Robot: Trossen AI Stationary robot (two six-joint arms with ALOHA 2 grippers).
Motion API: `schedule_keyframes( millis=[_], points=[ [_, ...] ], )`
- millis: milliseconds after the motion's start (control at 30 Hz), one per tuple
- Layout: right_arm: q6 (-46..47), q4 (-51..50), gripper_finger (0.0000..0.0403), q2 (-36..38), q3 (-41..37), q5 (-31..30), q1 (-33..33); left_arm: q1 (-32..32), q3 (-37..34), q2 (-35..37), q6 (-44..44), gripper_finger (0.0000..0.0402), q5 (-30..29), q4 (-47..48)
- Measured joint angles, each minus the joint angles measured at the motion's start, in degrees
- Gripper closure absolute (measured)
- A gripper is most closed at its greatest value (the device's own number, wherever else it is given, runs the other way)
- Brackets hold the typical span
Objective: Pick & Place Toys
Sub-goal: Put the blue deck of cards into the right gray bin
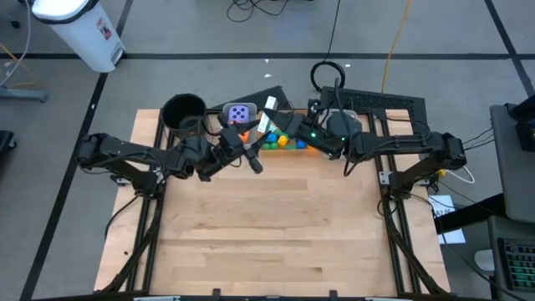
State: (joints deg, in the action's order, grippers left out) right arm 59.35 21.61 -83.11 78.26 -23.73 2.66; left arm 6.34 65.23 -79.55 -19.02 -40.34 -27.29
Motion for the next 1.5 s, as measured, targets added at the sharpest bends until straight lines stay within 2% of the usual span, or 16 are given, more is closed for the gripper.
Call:
schedule_keyframes(
  millis=[533, 900, 1167, 1500],
  points=[
    [-0.4, -0.2, 0.0102, 0.0, 0.0, 0.0, 0.1, 0.0, 0.0, 0.0, -2.7, 0.0219, -1.6, 0.0],
    [-0.4, -0.2, 0.0102, 0.1, 0.0, -0.6, 0.1, 0.0, 0.0, 0.0, -3.2, 0.0328, -2.7, -0.1],
    [-1.8, 0.0, 0.0097, 0.1, 0.0, -0.3, 0.1, 0.0, 0.0, 0.0, -3.3, 0.0319, -3.2, 0.0],
    [-1.8, 1.3, 0.0084, 0.1, 0.1, 0.5, 0.7, 0.2, 2.3, 0.0, -5.6, 0.0332, -4.6, 0.8]
  ],
)
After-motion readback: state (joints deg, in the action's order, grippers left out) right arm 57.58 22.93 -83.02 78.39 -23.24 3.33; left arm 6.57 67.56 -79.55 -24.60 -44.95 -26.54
